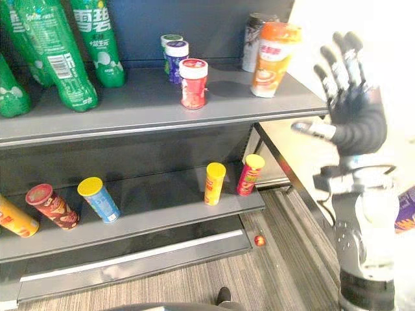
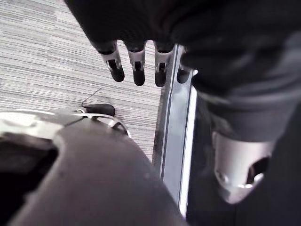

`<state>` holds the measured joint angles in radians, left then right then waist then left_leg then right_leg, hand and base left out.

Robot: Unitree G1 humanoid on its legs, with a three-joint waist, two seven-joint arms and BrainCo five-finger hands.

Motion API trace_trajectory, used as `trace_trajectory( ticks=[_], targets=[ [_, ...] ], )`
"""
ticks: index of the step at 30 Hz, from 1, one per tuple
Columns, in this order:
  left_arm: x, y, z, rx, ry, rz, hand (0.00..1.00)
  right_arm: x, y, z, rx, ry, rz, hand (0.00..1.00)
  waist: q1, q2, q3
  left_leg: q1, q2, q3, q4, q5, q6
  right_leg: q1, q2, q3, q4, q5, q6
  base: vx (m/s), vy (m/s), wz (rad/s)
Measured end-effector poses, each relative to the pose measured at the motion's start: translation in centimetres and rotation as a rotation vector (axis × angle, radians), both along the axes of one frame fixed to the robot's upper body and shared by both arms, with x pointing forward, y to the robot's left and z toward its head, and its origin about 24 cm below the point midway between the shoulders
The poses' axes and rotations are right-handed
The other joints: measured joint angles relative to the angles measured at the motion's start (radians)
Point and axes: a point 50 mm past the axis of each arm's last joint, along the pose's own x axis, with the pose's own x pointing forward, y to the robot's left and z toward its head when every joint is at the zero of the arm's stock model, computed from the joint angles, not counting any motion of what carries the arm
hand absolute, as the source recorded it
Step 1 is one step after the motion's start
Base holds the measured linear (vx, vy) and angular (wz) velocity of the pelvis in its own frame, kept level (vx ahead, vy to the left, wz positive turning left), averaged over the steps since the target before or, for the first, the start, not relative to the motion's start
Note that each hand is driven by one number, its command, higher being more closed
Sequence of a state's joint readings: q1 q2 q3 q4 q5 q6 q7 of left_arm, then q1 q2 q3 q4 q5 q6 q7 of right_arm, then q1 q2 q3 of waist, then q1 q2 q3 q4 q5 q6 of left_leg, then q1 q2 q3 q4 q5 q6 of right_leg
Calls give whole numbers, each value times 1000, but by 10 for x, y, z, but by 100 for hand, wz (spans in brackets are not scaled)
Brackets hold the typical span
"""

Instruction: Put the gum and the chips on the shelf.

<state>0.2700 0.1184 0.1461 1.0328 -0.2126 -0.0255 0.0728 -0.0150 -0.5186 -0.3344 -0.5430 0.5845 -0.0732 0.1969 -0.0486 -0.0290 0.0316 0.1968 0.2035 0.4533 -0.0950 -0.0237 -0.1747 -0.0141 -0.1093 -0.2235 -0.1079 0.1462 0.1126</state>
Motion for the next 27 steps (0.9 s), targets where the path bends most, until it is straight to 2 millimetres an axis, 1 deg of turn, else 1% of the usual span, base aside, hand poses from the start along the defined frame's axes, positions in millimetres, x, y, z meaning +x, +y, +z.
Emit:
trace_trajectory(
  ticks=[2, 3, 4, 5, 6, 7, 8, 9, 10, 11, 12, 13, 14, 15, 16, 18, 19, 22, 23, 24, 25, 26, 27],
  targets=[
    [0, 0, 0, 1, 0, 0, 0, -2, 2, -11, -42, 41, 7, 0, -5, 5, -3, 0, 0, 1, 0, 0, -1, -1, 0, 1, 0, 0, 0, -7, -10, -8],
    [0, 0, 0, 0, 0, 0, 0, -4, 5, -20, -69, 77, 15, 0, -7, 0, 0, 0, 0, 3, 0, -1, -1, -2, 1, 4, 0, 0, 1, -8, -9, -4],
    [0, -1, 0, -1, -1, 0, 0, -7, 8, -31, -95, 131, 46, 0, -7, 10, -6, 0, -1, 4, 0, -2, -3, -3, 0, 5, 0, 0, 1, -7, -10, -4],
    [0, -2, 0, -2, -2, 1, 0, -9, 11, -40, -103, 173, 75, 0, -7, 4, -3, 1, -1, 4, 0, -3, -3, -3, 0, 6, 0, 0, 1, 0, 0, 0],
    [0, -2, 0, -2, -3, 1, 0, -10, 12, -44, -102, 188, 89, 0, -6, 4, -3, 1, 0, 4, 0, -3, -3, -3, 1, 6, 0, 0, 1, 0, 0, 0],
    [1, -2, 0, 0, -8, 1, 0, -12, 16, -50, -99, 211, 119, 0, -6, 13, -8, 1, 0, 4, 0, -2, -3, -3, 1, 6, 0, 1, 1, 0, 0, 0],
    [1, -2, 0, -1, -8, 1, 0, -13, 18, -55, -98, 230, 141, 0, -6, 4, -2, 1, -1, 4, 0, -3, -2, -3, 1, 6, 0, 0, 1, 0, 0, 0],
    [1, -2, 0, -1, -9, -2, 0, -15, 22, -62, -92, 261, 170, 0, -5, 10, -6, 1, -1, 3, 0, -4, -2, -3, 0, 7, 0, 3, -3, 0, 0, 0],
    [1, -2, 0, 0, -9, -2, 0, -15, 25, -65, -87, 277, 187, 0, -5, 4, -2, 1, -1, 3, 0, -4, -2, -2, 0, 8, 0, 4, -4, 0, 0, 0],
    [1, -2, 0, 1, -12, -3, 0, -16, 31, -74, -71, 315, 222, 0, -5, 4, -1, 1, -1, 2, 0, -5, -1, -2, -1, 10, 0, 4, -5, 0, 0, 0],
    [1, -2, 0, 2, -14, -5, 0, -18, 35, -81, -53, 349, 249, 0, -5, 9, -3, 1, -2, 1, 0, -6, -1, -2, -2, 10, 0, 4, -5, 0, 0, 0],
    [2, -3, 0, -1, -15, -14, 0, -19, 42, -92, -30, 400, 282, 0, -4, 1, 2, 1, -2, 0, 0, -7, 0, -2, -3, 10, 0, 4, -5, 0, 0, 0],
    [3, -3, 0, 0, -16, -24, 0, -20, 46, -99, -32, 431, 299, 0, -4, 4, 1, 1, -3, -1, 0, -8, 0, -1, -3, 10, 0, 4, -5, 0, 0, 0],
    [3, -2, 0, 3, -16, -25, 0, -21, 51, -113, -16, 487, 318, 0, -3, 3, 5, 1, -4, -1, 1, -11, 0, 0, -4, 9, 0, 4, -5, 0, 0, 0],
    [3, -1, 0, 5, -17, -26, 0, -22, 51, -115, -9, 499, 320, 0, -3, 6, 4, 2, -4, -1, 2, -12, 1, 1, -4, 9, 0, 4, -5, 0, 0, 0],
    [3, -2, 0, -1, -14, -44, 0, -24, 55, -141, 44, 618, 325, 0, -1, 1, 16, -1, -2, -2, 27, -28, 1, 7, -7, 8, 0, 4, -4, 0, 0, 0],
    [4, -2, 0, -1, -15, -44, 0, -25, 55, -147, 56, 648, 324, 0, -1, 3, 21, -1, -2, -2, 32, -31, 1, 10, -8, 8, 0, 3, -4, 0, 0, 0],
    [4, -2, 0, -7, -13, -59, 0, -36, 58, -188, 102, 830, 303, 0, -2, 8, 23, -1, -2, -6, 44, -44, 3, 19, -13, 2, 0, 3, -3, 12, 11, 5],
    [4, -1, 0, -5, -14, -58, 0, -39, 58, -195, 110, 862, 302, 0, -1, 10, 24, -1, -2, -6, 47, -46, 4, 19, -14, 2, 0, 2, -2, 0, 0, 0],
    [4, -1, 0, -5, -14, -59, 0, -44, 59, -210, 134, 925, 296, 0, -1, 10, 24, -2, -4, -8, 47, -48, 4, 19, -16, 1, 0, 1, -1, 0, 0, 0],
    [4, -1, 0, -6, -14, -60, 0, -48, 60, -220, 144, 967, 286, 0, -1, 11, 25, -3, -5, -9, 47, -49, 4, 19, -17, 0, 0, 1, 0, 0, 0, 0],
    [4, -1, 0, -8, -13, -63, 0, -52, 60, -233, 138, 1026, 270, 0, -1, 16, 29, -2, -5, -9, 48, -50, 4, 19, -18, -1, 0, 0, 0, 0, 0, 0],
    [4, -1, 0, -10, -15, -62, 0, -54, 60, -240, 137, 1053, 262, 0, -1, 14, 28, -2, -6, -9, 48, -51, 4, 20, -18, -1, 0, 0, 1, 0, 0, 0]
  ],
)
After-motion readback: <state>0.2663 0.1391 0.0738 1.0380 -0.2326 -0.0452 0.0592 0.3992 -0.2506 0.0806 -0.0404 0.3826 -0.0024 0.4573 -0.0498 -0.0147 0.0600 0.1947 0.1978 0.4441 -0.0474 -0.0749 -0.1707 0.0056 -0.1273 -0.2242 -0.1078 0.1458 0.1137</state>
